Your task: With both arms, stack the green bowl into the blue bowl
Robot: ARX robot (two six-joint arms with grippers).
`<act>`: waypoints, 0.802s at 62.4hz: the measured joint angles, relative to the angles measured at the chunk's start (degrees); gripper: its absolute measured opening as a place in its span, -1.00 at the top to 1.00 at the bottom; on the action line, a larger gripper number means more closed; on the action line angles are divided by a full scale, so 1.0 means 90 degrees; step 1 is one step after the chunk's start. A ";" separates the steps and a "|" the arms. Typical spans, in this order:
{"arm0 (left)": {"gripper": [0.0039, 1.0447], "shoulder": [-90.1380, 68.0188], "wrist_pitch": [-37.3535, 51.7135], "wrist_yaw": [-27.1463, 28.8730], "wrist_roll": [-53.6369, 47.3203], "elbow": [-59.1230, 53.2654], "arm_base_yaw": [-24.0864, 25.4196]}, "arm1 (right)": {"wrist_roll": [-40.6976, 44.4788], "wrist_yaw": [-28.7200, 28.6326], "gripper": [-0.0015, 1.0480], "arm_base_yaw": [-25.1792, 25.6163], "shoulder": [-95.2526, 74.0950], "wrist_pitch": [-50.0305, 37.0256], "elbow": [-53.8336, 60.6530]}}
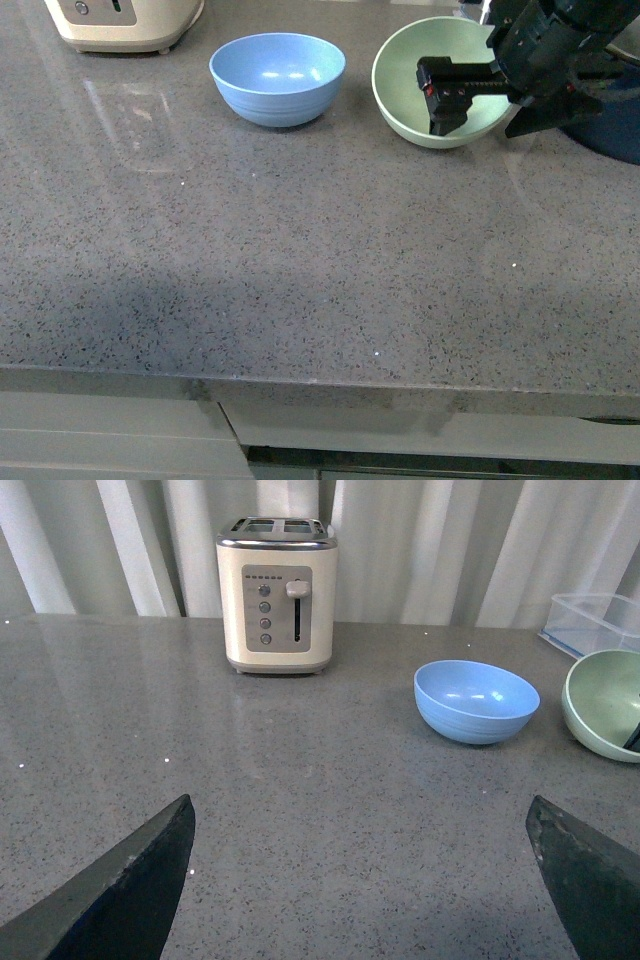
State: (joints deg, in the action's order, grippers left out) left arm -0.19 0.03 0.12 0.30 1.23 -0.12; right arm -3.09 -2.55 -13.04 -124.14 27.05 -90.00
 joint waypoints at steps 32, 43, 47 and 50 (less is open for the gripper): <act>-0.88 0.0000 0.0000 0.0000 0.0000 0.0000 0.0000 | -0.0226 -0.0066 0.91 0.0041 0.0903 -0.0347 0.0984; -0.88 0.0000 0.0000 0.0000 0.0000 0.0000 0.0000 | -0.0185 0.0051 0.98 0.0151 0.1158 -0.0350 0.1008; -0.88 0.0000 0.0000 0.0000 0.0000 0.0000 0.0000 | -0.0185 0.0056 0.98 0.0216 0.1183 -0.0316 0.1003; -0.88 0.0000 0.0000 -0.0002 0.0000 0.0000 0.0000 | -0.0185 0.0034 0.98 0.0243 0.1183 -0.0219 0.0947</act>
State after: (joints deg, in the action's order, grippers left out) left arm -0.19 0.03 0.10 0.30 1.23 -0.12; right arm -4.75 -2.24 -10.85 -113.49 25.08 -81.47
